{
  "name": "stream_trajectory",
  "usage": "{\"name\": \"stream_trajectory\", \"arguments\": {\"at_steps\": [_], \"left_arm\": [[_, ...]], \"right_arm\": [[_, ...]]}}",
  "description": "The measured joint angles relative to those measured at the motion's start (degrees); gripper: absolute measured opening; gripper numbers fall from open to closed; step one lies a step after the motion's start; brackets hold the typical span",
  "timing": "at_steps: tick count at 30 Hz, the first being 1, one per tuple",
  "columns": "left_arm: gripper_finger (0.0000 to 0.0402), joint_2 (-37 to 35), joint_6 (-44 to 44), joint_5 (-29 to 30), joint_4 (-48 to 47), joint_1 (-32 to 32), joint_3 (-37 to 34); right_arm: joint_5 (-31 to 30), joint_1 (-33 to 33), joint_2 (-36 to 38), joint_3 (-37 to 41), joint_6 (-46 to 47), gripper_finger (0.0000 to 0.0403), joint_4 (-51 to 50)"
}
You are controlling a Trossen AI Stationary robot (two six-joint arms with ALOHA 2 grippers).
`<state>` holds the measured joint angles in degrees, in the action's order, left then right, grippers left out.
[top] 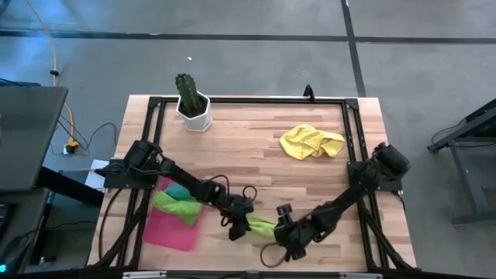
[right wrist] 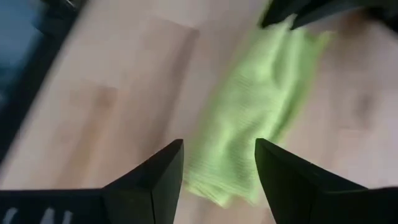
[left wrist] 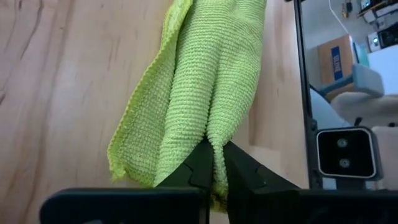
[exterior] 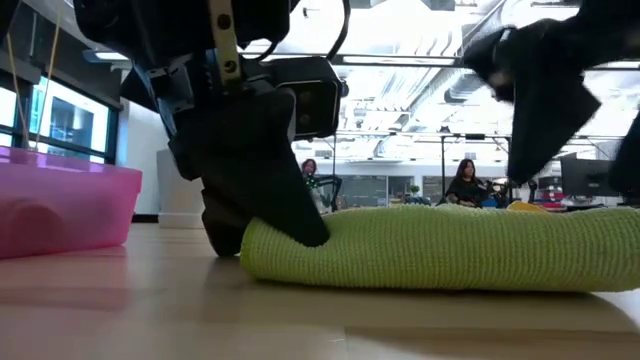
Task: Roll microfiber towels into tight, uniform cylinder then place into a basket
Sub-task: Roll the light green towel
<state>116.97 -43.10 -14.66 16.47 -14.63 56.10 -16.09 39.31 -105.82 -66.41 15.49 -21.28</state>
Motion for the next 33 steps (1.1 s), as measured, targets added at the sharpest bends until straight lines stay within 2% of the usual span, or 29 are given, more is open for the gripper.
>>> {"name": "stream_trajectory", "arguments": {"at_steps": [4, 8, 12, 19, 33], "left_arm": [[0.0012, 0.0, -1.4, -0.1, 0.0, 0.1, 0.0], [0.0011, 0.0, -1.5, -0.1, -0.5, 0.1, 0.1], [0.0011, 0.0, -2.6, -0.1, -0.5, 0.1, 0.1], [0.001, -0.1, -4.0, -0.5, -0.5, 1.0, 0.1], [0.001, -0.1, -6.2, -3.2, -0.4, 1.2, 0.1]], "right_arm": [[-11.3, 3.2, 0.0, 0.2, 3.1, 0.0192, -0.5], [-17.2, 5.7, 0.0, 3.3, 11.3, 0.0192, 0.5], [-17.9, 7.7, 0.0, 6.3, 15.1, 0.0192, 6.1], [-19.5, 8.7, 0.0, 10.1, 11.2, 0.0192, 15.5], [-17.5, 4.4, -3.9, 11.1, 12.3, 0.0192, 16.5]]}}
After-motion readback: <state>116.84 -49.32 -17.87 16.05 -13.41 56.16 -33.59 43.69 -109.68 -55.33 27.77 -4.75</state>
